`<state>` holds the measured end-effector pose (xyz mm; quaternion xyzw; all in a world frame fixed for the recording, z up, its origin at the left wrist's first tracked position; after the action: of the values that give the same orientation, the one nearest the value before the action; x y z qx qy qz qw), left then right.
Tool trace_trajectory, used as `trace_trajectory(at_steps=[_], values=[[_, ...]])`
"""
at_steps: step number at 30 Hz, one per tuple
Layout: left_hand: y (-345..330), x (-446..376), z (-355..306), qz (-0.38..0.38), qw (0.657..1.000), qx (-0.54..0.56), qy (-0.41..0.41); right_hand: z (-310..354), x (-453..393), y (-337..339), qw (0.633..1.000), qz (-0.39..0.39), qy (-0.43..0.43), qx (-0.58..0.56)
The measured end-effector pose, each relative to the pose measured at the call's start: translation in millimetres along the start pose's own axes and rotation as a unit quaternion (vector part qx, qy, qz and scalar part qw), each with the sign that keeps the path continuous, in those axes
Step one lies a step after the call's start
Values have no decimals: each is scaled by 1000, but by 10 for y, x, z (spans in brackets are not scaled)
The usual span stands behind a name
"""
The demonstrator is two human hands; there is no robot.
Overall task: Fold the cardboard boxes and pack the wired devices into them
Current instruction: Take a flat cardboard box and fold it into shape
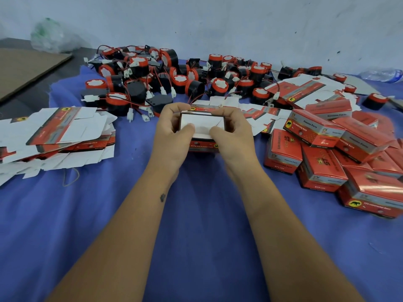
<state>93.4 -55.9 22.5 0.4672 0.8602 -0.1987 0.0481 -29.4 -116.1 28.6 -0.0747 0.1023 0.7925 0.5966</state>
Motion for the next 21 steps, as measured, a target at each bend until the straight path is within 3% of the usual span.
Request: trace_trajectory(at_steps=[5, 8, 11, 13, 15, 17, 19, 21], values=[[22, -9, 88, -7, 999, -21, 44, 20, 58, 1, 988, -22, 14, 155], [-48, 26, -21, 21, 995, -89, -36, -23, 68, -41, 999, 13, -42, 28], [-120, 45, -72, 40, 985, -151, -77, 5, 19, 53, 993, -27, -33, -110], [-58, 10, 45, 5, 988, -152, 2, 31, 5, 121, 989, -47, -2, -141], [-40, 3, 206, 23, 992, -60, 104, 45, 15, 149, 990, -52, 21, -126], [-47, 16, 279, 43, 987, 30, 153, 105, 40, 90, 996, -25, 60, -54], [47, -21, 229, -14, 992, 32, 120, 140, 60, -33, 996, 21, 85, -19], [272, -70, 172, -132, 987, 57, 70, 108, 24, -149, 996, 46, 71, 6]])
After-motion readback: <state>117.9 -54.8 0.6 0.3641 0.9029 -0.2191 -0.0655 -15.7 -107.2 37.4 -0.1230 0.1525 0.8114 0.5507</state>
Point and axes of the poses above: each hand's wrist, its own x-axis away from the middle knuckle, its own y-axis out of the back of the hand, z = x × y, the point moved 7 cm from there along -x, towards the middle knuckle, and after that the axes turned 6 degrees about x, right-handed, at the moved point
